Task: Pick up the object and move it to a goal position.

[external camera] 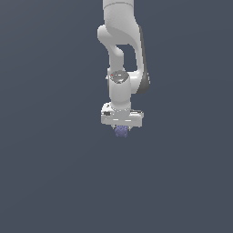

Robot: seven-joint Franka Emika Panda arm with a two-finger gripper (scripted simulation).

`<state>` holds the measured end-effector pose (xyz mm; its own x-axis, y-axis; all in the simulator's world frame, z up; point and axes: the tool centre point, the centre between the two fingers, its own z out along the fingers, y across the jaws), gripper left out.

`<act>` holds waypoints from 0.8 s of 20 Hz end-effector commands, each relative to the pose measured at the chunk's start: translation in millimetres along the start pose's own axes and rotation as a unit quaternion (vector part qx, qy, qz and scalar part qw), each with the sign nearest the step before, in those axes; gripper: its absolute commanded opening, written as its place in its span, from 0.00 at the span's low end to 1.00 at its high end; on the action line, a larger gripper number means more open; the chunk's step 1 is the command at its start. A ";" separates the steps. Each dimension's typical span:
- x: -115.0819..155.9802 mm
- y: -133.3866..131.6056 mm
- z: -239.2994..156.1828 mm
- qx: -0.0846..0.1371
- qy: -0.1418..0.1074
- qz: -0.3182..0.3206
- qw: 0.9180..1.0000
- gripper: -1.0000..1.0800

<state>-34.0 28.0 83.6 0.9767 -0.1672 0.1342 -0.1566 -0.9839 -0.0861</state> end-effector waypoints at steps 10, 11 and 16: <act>47.9 18.8 -48.1 0.052 0.074 -0.039 0.995 0.00; 51.4 20.3 -52.1 0.056 0.080 -0.042 0.994 0.00; 67.5 27.5 -71.4 0.076 0.108 -0.057 0.990 0.00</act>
<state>13.6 -11.5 154.3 0.9366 -0.0877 0.3394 -0.0208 -0.9804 -0.1957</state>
